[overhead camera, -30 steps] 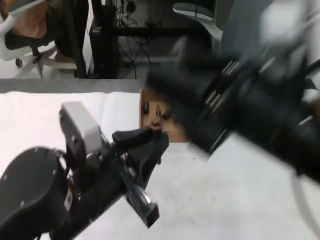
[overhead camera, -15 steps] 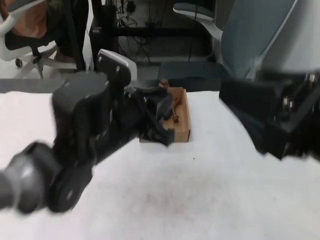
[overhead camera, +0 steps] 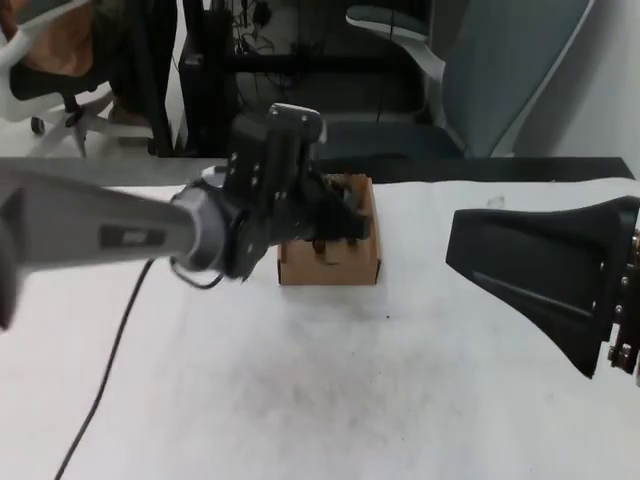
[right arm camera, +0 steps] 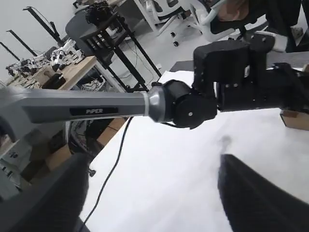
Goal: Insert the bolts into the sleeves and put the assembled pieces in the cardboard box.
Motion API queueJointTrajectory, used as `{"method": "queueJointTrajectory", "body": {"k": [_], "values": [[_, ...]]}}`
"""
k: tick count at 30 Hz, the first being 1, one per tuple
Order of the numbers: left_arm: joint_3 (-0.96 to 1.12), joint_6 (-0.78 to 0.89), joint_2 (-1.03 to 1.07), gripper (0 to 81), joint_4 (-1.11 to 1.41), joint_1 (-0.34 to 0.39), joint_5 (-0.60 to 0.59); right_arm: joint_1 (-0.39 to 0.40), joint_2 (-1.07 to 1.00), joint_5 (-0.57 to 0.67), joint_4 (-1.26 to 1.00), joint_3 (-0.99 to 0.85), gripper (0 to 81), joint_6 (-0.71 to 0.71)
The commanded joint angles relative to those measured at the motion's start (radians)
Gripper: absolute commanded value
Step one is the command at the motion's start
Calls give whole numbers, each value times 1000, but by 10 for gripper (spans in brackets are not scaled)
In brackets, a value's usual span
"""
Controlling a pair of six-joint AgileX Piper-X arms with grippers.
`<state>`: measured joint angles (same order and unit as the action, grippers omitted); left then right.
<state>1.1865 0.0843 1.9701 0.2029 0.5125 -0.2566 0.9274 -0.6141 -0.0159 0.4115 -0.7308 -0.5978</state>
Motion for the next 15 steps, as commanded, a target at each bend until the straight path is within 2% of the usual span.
{"method": "queueJointTrajectory", "body": {"k": [1,2,5,6,10,14,15], "values": [[88,-65,21,560,-56,-2,7,-1,7,6,-1,-7,700,-10],[102,-69,24,700,-49,-2,31,-1,7,6,-1,-7,700,-10],[131,-24,12,700,-43,-2,165,-1,7,6,-1,-7,700,-10],[134,0,0,700,-43,-4,164,-1,7,6,-1,-7,700,-10],[134,84,-93,700,-165,-3,139,-1,7,16,15,-7,567,5],[131,108,-233,700,-454,-3,38,-1,4,10,167,-7,542,42],[126,69,-273,581,-516,-3,7,-1,4,10,193,-7,500,66]]}}
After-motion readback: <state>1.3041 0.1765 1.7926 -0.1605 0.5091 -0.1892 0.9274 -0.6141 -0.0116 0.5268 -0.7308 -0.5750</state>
